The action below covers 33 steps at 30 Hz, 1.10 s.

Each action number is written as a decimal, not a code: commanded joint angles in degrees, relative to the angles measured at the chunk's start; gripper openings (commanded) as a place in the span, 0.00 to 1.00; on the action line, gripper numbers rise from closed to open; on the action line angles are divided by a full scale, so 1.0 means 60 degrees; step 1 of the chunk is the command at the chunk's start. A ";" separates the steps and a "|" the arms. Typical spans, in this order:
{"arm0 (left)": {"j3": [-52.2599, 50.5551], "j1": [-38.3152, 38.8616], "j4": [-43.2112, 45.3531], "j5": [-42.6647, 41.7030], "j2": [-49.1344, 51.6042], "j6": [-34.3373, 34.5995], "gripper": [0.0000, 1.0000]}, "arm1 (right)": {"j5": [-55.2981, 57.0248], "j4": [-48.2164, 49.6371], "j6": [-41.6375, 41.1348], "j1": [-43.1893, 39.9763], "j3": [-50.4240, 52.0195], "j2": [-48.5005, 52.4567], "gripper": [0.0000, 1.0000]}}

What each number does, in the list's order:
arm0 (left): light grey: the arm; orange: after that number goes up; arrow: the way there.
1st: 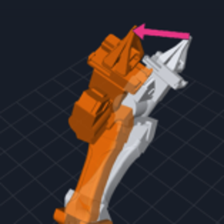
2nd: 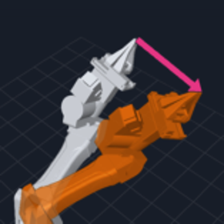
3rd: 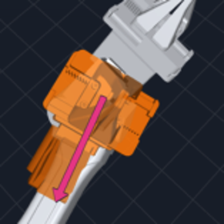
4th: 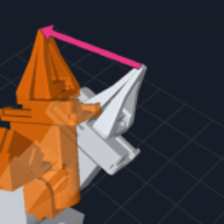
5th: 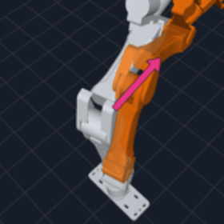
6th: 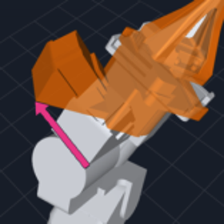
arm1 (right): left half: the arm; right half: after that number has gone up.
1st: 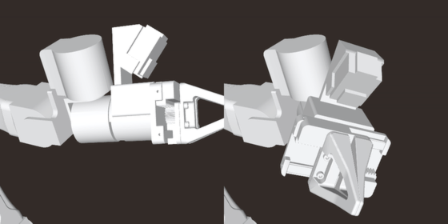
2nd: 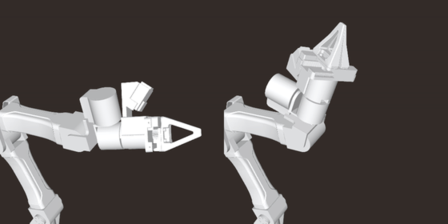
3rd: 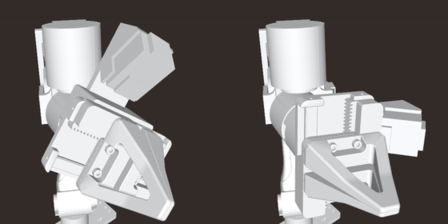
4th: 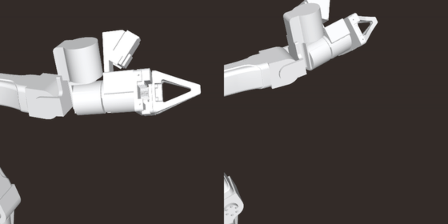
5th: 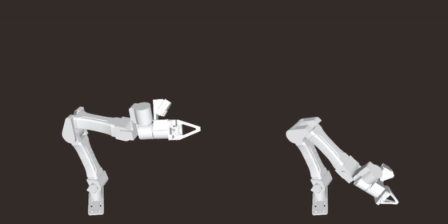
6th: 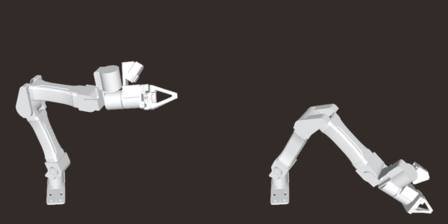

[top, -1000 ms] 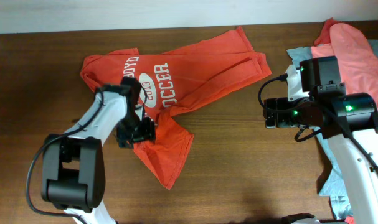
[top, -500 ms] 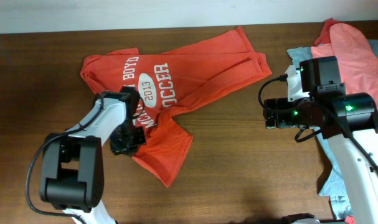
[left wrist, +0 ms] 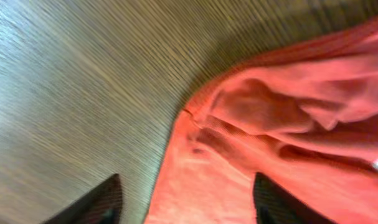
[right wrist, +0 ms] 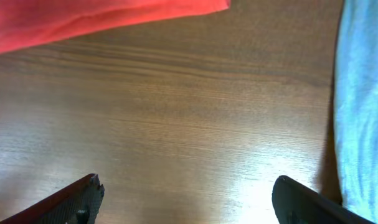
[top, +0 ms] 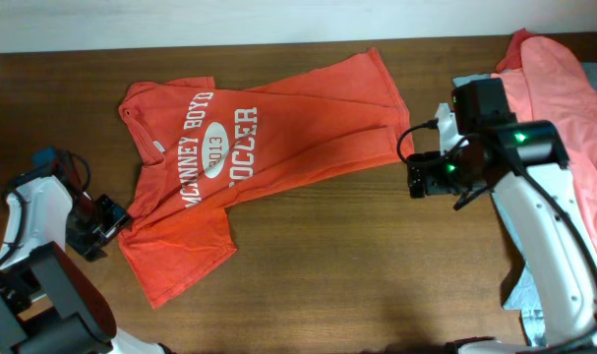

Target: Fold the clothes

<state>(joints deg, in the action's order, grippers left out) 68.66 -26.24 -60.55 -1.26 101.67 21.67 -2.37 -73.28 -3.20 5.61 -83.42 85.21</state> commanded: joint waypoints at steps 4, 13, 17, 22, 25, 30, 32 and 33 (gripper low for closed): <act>0.0098 0.0350 -0.1042 -0.1071 -0.0164 -0.0361 0.77 | 0.0076 0.0036 -0.0051 -0.0080 -0.0044 0.0707 0.92; -0.0714 0.0641 0.0208 0.1362 -0.0164 0.0561 0.84 | 0.0084 -0.0007 -0.0047 -0.0080 -0.0044 0.0863 0.92; -0.1464 0.0645 0.1133 0.1206 -0.0160 0.0517 0.86 | 0.0080 -0.0011 -0.0047 -0.0080 -0.0044 0.0863 0.91; -0.2259 0.0645 0.2575 0.0678 -0.0160 0.0372 0.86 | 0.0080 -0.0011 -0.0047 -0.0080 -0.0044 0.0863 0.92; -0.2696 0.0645 0.3442 -0.0401 -0.0160 0.0091 0.53 | 0.0080 -0.0011 -0.0047 -0.0080 -0.0044 0.0863 0.92; -0.2703 0.0641 0.3442 -0.0514 -0.0164 0.0087 0.00 | 0.0084 -0.0004 -0.0047 -0.0080 -0.0044 0.0863 0.92; -0.2492 0.0495 0.3126 -0.0517 -0.0186 0.0087 0.00 | 0.0084 0.0015 -0.0047 -0.0084 -0.0044 0.0863 0.92; -0.2375 0.0423 0.2954 -0.0514 -0.0200 0.0087 0.00 | 0.0084 0.0033 -0.0047 -0.0084 -0.0044 0.0863 0.92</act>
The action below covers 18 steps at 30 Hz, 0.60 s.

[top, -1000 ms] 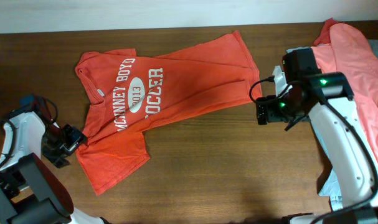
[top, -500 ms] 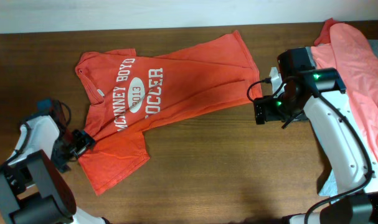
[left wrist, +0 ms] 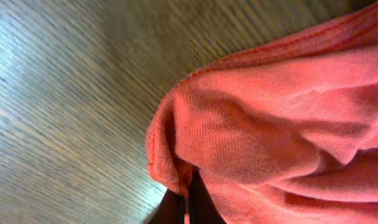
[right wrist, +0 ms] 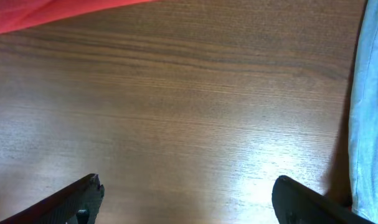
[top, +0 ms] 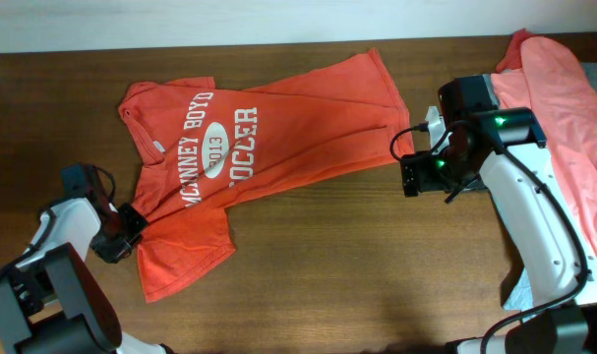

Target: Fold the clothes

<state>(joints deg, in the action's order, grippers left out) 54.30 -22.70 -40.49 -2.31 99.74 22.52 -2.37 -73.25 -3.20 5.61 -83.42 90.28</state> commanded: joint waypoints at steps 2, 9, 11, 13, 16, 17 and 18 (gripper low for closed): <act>0.0433 -0.0441 -0.0984 -0.0408 0.0062 -0.0277 0.00 | 0.0080 0.0211 -0.0051 -0.0084 -0.0044 0.0018 0.92; 0.1515 -0.1679 -0.2393 -0.0481 -0.0535 -0.0215 0.00 | -0.0576 0.1723 -0.0047 -0.0080 -0.0044 0.0302 0.91; 0.1515 -0.1876 -0.2364 -0.0484 -0.0539 -0.0135 0.00 | -0.0667 0.2102 -0.0047 -0.0080 -0.0044 0.0623 0.90; 0.1512 -0.1960 -0.2331 -0.0521 -0.0539 0.0066 0.00 | -0.1424 0.2550 0.0000 -0.0073 -0.0044 0.1195 0.81; 0.1512 -0.1861 -0.2229 -0.0510 -0.0539 0.0062 0.00 | -0.2262 0.3107 0.0240 -0.0066 -0.0044 0.2058 0.69; 0.1512 -0.1803 -0.2193 -0.0510 -0.0539 0.0066 0.00 | -0.2390 0.3381 0.0237 -0.0062 -0.0044 0.2473 0.64; 0.1512 -0.1785 -0.2164 -0.0510 -0.0539 0.0062 0.00 | -0.2448 0.3577 0.0237 -0.0062 -0.0044 0.2783 0.63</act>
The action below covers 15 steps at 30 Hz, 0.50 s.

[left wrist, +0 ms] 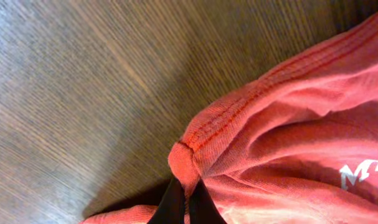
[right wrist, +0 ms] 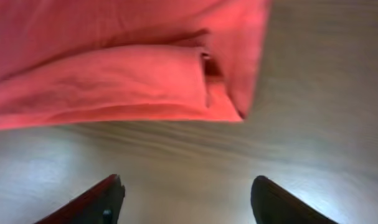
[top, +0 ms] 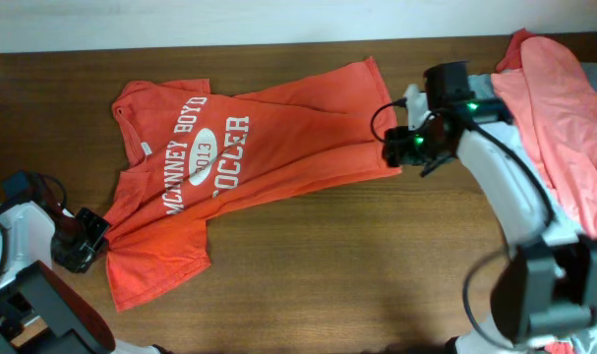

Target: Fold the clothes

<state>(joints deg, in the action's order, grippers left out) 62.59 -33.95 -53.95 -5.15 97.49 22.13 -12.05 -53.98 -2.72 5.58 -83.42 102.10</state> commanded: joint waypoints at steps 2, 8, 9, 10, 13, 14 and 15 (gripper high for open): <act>0.0131 0.0109 0.0120 -0.0036 -0.0164 0.0127 0.00 | -0.0929 0.0645 0.0153 -0.0058 -0.0044 0.1311 0.63; 0.0131 0.0117 0.0127 -0.0036 -0.0164 0.0127 0.00 | -0.1191 0.1162 0.0153 -0.0058 -0.0044 0.2335 0.63; 0.0131 0.0117 0.0131 -0.0036 -0.0164 0.0127 0.00 | -0.1224 0.1239 0.0153 -0.0058 -0.0044 0.2430 0.63; 0.0131 0.0117 0.0127 -0.0033 -0.0164 0.0127 0.00 | -0.1249 0.1322 0.0153 -0.0058 -0.0044 0.2514 0.63; 0.0131 0.0117 0.0127 -0.0033 -0.0164 0.0127 0.00 | -0.1246 0.1450 0.0120 -0.0058 -0.0044 0.2681 0.62; 0.0131 0.0117 0.0127 -0.0036 -0.0164 0.0127 0.00 | -0.1246 0.1497 0.0124 -0.0058 -0.0044 0.2739 0.62; 0.0131 0.0117 0.0124 -0.0033 -0.0164 0.0127 0.00 | -0.1246 0.1530 0.0120 -0.0058 -0.0044 0.2776 0.62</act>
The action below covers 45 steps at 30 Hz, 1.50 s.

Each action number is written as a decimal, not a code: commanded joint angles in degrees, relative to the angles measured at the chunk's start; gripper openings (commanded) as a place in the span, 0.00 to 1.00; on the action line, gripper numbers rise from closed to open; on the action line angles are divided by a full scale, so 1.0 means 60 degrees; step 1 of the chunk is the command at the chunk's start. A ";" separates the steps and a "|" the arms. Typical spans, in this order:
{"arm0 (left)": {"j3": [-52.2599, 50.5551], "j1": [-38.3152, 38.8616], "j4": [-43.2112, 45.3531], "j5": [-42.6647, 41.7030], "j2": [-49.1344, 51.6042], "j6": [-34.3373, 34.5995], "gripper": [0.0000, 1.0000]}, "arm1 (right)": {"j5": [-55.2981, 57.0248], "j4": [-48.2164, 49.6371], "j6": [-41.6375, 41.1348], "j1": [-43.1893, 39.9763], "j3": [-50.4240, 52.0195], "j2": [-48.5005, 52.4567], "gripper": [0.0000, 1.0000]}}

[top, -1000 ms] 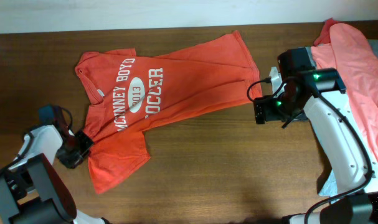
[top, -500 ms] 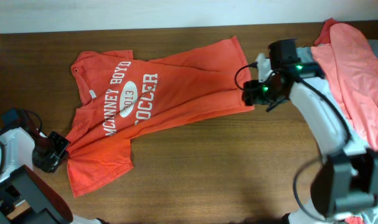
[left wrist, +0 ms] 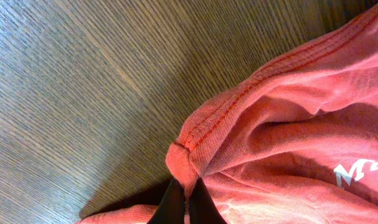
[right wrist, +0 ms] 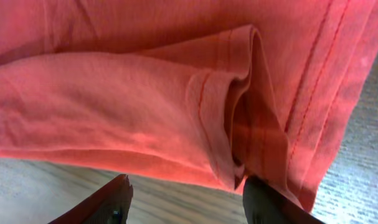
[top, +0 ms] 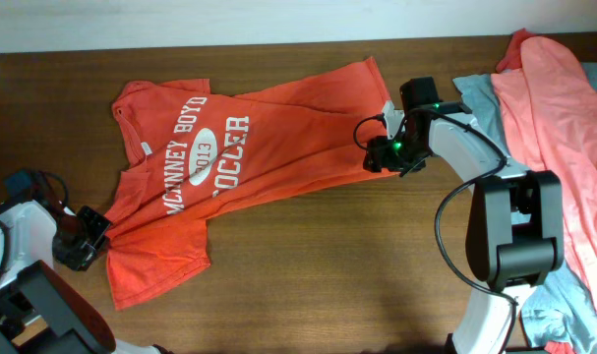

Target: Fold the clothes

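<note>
An orange T-shirt [top: 239, 138] with white lettering lies spread on the wooden table, collar to the left. My left gripper [top: 85, 241] is at its lower left, shut on a pinched fold of the sleeve hem [left wrist: 195, 146]; the fingers [left wrist: 176, 205] are pressed together on the cloth. My right gripper [top: 380, 157] is over the shirt's right hem corner and stands open. Its fingers [right wrist: 117, 202] straddle a doubled-over hem fold [right wrist: 238, 124] without closing on it.
A pile of other clothes sits at the right end of the table: a pink garment [top: 559, 108] over light blue cloth [top: 480, 93]. The right arm [top: 505, 206] reaches in from the lower right. Bare wood [top: 328, 265] lies in front of the shirt.
My right gripper has moved a little left, from just beyond the hem corner to over the folded hem. The left gripper and the shirt have not visibly moved.
First both grippers were open, the left beside the sleeve and the right over bare wood to the shirt's right. Then the left was shut on the sleeve hem. Later it held that hem farther left, with the shirt shifted left. The right gripper neared the hem and is now over it.
</note>
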<state>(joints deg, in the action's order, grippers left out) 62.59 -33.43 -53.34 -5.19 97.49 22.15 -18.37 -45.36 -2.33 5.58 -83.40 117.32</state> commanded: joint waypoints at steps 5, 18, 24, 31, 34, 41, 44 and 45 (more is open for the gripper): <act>0.0131 0.0025 0.0025 -0.0025 -0.0164 0.0124 0.00 | -0.0197 0.0426 0.0047 -0.0058 -0.0047 0.0390 0.43; 0.0131 0.0029 0.0025 -0.0029 -0.0164 0.0124 0.00 | 0.0426 0.0506 0.0055 -0.0062 -0.0047 0.0390 0.31; 0.0131 0.0029 0.0025 -0.0029 -0.0164 0.0124 0.00 | 0.0423 0.0481 0.0055 -0.0062 -0.0047 0.0408 0.04; 0.0171 0.0025 -0.0029 -0.0087 -0.0168 0.0011 0.00 | 0.0423 -0.0933 0.0058 -0.0142 -0.0262 -0.0364 0.04; 0.0310 0.0025 -0.0157 -0.0594 -0.0168 -0.0259 0.00 | 0.0426 -0.1872 0.0058 -0.0259 -0.0561 -0.1348 0.04; 0.1002 0.0025 -0.1610 -0.0860 -0.0295 -0.0423 0.00 | 0.0951 -0.4743 0.0058 -0.0688 -0.0659 -0.4309 0.04; 0.1009 0.0025 -0.2087 -0.0852 -0.0361 -0.0674 0.00 | 0.1519 -0.6237 0.0055 -0.0710 -0.0656 -0.4685 0.04; 0.1009 0.0025 -0.2208 -0.0849 -0.0361 -0.0754 0.00 | 0.1636 -0.6597 0.0055 -0.0710 -0.0656 -0.4685 0.04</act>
<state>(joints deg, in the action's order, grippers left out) 67.44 -33.43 -65.06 -9.69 97.01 20.32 -13.10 -80.18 -2.33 1.78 -87.39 88.73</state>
